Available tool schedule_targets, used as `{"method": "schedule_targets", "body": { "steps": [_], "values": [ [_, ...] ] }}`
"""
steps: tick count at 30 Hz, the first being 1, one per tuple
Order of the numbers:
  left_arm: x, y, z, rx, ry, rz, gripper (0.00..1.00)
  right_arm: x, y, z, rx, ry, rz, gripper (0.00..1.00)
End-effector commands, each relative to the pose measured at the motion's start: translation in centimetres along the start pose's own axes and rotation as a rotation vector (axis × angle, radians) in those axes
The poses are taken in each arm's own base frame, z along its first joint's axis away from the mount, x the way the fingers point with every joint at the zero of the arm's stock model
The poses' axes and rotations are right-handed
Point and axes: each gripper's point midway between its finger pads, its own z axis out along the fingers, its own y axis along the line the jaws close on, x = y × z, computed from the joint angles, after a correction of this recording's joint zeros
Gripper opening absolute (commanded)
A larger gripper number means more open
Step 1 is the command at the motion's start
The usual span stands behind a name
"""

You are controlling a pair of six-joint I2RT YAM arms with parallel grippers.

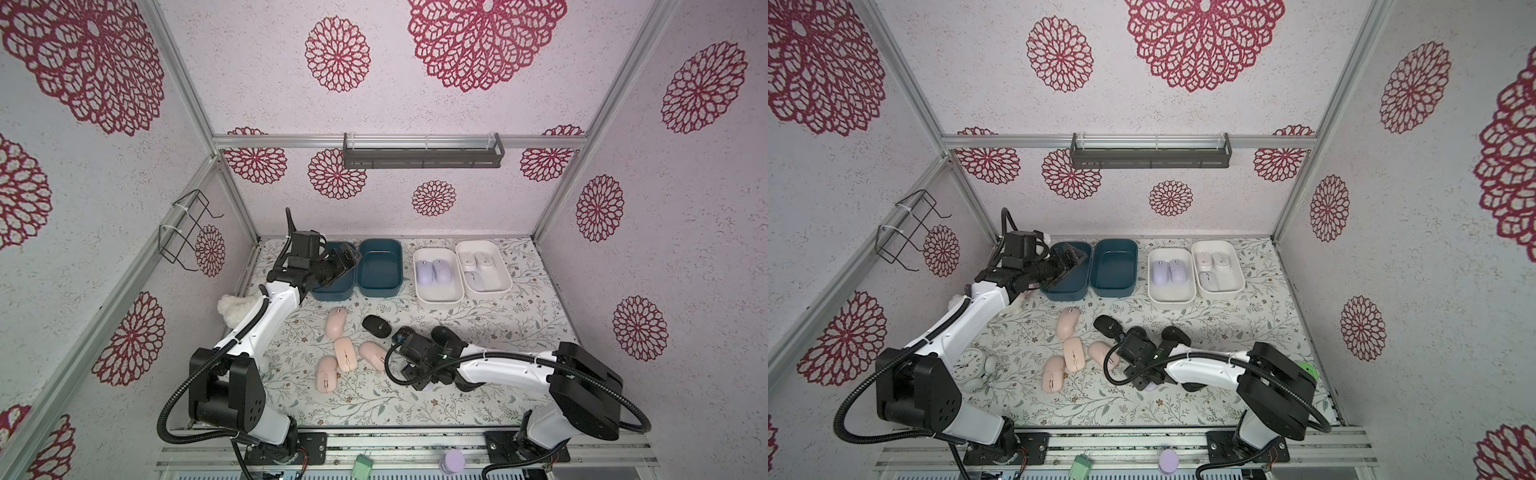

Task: Place the mice by color into the storage box
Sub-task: Place the mouse at the center of the board, then adjust the mouse at the center of the board.

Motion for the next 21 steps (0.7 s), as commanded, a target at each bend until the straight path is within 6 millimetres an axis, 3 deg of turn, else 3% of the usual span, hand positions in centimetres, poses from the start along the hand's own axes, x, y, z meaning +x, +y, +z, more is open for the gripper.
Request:
{"method": "schedule_targets", "body": {
  "steps": [1, 10, 21],
  "values": [
    [0.9, -0.1, 0.9, -0.005, 0.024, 0.020, 0.97, -1.2, 0.7, 0.0, -0.002, -0.058, 0.010, 0.62],
    [1.5, -0.2, 1.3, -0.017, 0.035, 0.036, 0.97, 2.2, -1.6, -0.5, 0.106, 0.032, 0.057, 0.81],
    [1.9, -0.5, 1.5, -0.011, 0.047, 0.041, 0.97, 7.0, -3.4, -3.0, 0.167, 0.101, 0.170, 0.84]
  ]
}}
